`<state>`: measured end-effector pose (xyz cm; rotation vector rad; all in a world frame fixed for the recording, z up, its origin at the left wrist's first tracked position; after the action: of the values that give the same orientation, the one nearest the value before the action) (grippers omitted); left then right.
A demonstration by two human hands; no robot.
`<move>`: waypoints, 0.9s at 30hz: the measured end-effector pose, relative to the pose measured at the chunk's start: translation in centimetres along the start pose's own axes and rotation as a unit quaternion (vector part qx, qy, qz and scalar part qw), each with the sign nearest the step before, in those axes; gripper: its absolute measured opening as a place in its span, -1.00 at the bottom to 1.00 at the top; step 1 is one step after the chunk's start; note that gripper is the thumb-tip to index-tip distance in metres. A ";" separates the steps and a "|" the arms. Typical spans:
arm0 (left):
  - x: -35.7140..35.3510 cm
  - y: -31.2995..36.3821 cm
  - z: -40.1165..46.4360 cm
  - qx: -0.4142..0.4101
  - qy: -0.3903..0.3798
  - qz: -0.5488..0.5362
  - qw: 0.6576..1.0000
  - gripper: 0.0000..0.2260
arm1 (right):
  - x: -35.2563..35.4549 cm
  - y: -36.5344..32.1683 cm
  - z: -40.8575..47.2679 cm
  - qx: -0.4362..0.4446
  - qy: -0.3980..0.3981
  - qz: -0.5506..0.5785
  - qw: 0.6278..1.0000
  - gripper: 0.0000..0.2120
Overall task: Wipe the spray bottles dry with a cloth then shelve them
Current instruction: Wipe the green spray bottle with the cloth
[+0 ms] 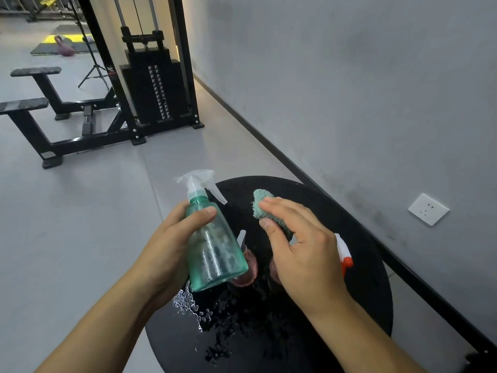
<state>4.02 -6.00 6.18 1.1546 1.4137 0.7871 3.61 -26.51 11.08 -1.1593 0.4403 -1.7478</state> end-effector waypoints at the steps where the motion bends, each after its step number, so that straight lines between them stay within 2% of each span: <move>1: -0.2 0.2 0.0 -0.004 -0.002 0.000 1.000 -0.66 | 0.0 0.0 0.0 -0.001 0.000 0.000 1.000 -0.70; 4: -0.3 0.4 -0.2 -0.023 0.007 0.004 1.000 -0.76 | 0.1 0.0 0.0 -0.001 0.002 0.001 1.000 -0.70; 10: -0.9 0.7 -0.4 -0.045 0.026 0.022 0.998 -0.54 | 0.2 0.2 0.0 -0.004 0.003 0.005 1.000 -0.70; 13: -0.5 0.4 -0.3 -0.041 0.058 0.062 0.996 -0.71 | 0.2 0.0 0.0 -0.004 0.005 0.003 1.000 -0.71; 15: -0.5 0.6 -0.3 -0.039 0.074 0.093 0.992 -0.76 | 0.2 -0.2 -0.1 0.004 0.010 -0.003 1.000 -0.70; 17: -0.6 0.7 -0.4 -0.038 0.086 0.102 0.990 -0.68 | 0.3 -0.1 -0.1 0.006 0.013 0.000 1.000 -0.70; 19: -0.5 0.3 -0.4 -0.022 0.083 0.111 0.990 -0.47 | 0.4 0.1 0.0 0.002 0.013 0.006 1.000 -0.71; 21: -0.4 0.0 -0.3 -0.005 0.075 0.120 0.990 -0.40 | 0.5 0.2 0.0 -0.002 0.010 0.013 1.000 -0.71; 23: -0.2 -0.1 -0.3 0.007 0.065 0.123 0.990 -0.44 | 0.6 0.2 0.1 -0.004 0.010 0.013 1.000 -0.70; 27: -0.6 0.3 -0.7 0.005 0.014 0.122 0.992 -0.66 | 0.9 0.2 0.3 -0.005 0.023 0.003 1.000 -0.70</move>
<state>3.40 -6.42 6.80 1.3455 1.3140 0.9719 3.86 -27.36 11.52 -1.1250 0.4804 -1.7729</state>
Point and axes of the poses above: each hand's wrist, its own z-axis towards the middle knuckle, its own x-axis out of the back of the hand, y = z × x, the point moved 6 cm from there along z, towards the middle knuckle, and after that the axes turned 10 degrees about -y, right-handed, at the moved point
